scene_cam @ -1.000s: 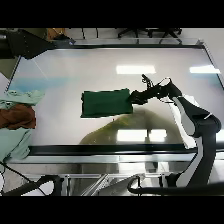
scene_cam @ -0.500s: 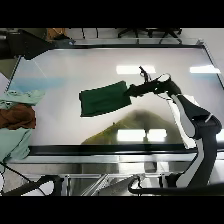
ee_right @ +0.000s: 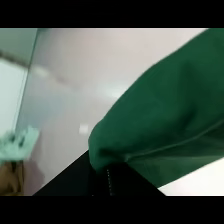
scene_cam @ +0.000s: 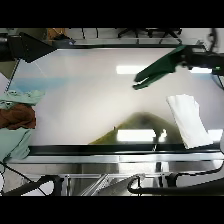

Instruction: Fold the shirts.

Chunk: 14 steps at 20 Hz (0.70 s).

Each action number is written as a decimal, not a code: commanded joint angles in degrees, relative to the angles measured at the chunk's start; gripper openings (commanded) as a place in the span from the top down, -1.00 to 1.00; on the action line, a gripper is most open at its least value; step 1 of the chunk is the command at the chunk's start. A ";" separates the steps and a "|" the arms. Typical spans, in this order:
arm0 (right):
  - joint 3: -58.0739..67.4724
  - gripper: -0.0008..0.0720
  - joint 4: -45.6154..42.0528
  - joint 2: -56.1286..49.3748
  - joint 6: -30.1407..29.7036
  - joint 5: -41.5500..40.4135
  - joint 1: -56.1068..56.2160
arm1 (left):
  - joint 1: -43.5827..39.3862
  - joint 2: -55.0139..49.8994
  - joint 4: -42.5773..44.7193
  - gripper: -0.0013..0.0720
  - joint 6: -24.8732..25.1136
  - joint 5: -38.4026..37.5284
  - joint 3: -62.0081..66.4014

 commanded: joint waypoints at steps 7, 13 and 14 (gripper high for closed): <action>0.09 0.94 -11.58 5.57 10.14 21.07 -23.76 | 0.07 0.00 0.02 0.92 0.15 -3.06 -0.02; 0.09 0.93 -35.10 9.57 28.85 34.67 -23.96 | 0.04 -0.02 -0.02 0.92 1.18 -3.08 -0.02; -0.02 0.87 -38.69 10.01 31.34 36.98 -23.96 | 0.04 0.00 0.00 0.92 1.18 -3.13 -0.02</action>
